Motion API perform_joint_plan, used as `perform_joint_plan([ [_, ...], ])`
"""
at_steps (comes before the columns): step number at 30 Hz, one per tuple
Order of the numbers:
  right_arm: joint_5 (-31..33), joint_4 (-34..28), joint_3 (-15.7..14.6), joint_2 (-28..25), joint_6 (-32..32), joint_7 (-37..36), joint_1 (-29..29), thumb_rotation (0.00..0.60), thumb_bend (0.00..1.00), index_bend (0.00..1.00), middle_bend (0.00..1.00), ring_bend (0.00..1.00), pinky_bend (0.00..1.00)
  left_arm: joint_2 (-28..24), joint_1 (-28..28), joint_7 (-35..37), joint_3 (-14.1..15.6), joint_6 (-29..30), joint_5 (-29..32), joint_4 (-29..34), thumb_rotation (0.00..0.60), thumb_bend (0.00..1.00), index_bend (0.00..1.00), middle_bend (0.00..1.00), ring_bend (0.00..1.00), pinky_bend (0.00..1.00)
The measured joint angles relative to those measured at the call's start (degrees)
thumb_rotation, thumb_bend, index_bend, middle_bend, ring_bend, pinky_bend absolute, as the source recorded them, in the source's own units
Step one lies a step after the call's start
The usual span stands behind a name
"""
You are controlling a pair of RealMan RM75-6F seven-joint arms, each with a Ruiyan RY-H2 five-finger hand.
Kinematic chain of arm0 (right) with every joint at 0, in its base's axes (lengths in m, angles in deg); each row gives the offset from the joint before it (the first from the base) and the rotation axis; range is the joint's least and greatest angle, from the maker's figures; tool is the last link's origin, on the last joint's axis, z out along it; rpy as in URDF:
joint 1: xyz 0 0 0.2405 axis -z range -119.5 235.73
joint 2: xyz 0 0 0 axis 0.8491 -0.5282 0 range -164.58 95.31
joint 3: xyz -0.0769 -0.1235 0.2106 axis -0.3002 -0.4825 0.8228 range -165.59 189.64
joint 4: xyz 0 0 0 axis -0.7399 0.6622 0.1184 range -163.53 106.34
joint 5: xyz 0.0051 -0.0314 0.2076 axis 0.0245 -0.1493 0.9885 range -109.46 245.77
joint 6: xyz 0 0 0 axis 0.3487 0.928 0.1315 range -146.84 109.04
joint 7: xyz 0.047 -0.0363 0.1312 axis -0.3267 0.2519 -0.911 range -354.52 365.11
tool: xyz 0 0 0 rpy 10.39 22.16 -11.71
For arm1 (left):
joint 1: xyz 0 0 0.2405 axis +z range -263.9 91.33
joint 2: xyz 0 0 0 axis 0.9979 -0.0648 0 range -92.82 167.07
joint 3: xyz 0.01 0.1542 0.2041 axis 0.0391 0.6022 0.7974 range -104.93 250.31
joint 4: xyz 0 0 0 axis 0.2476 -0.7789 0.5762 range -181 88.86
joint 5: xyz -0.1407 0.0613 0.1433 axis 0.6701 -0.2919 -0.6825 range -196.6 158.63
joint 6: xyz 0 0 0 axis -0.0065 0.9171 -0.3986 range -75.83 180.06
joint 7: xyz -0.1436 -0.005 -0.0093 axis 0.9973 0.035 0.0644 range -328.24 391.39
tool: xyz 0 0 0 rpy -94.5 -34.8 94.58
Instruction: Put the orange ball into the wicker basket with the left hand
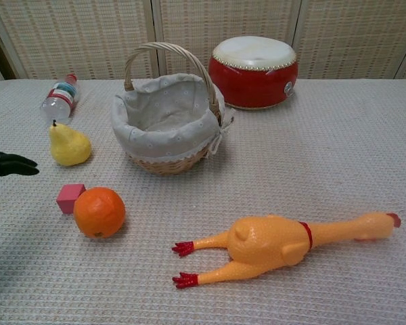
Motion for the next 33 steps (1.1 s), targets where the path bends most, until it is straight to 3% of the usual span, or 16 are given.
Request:
perform_joint_plan([
  [7, 0.4, -0.5, 0.0, -0.3, -0.5, -0.7, -0.1, 0.6, 0.04, 0.0, 0.0, 0.0, 0.0, 1.5, -4.1, -5.0, -1.9, -6.0, 4.1, 3.6, 0.6, 0.36, 0.0, 0.0, 0.0, 0.05],
  [16, 1.0, -0.9, 0.1, -0.6, -0.9, -1.8, -0.1, 0.6, 0.04, 0.0, 0.0, 0.0, 0.0, 5.2, -8.4, -10.7, -3.3, -13.3, 10.7, 3.6, 0.6, 0.36, 0.0, 0.0, 0.0, 0.05],
  [33, 1.9, -1.3, 0.2, -1.2, -1.8, -3.0, -0.3, 0.6, 0.04, 0.0, 0.0, 0.0, 0.0, 13.0, -14.1, -17.1, -5.6, -16.3, 18.4, -0.1, 0.6, 0.36, 0.0, 0.0, 0.0, 0.05],
])
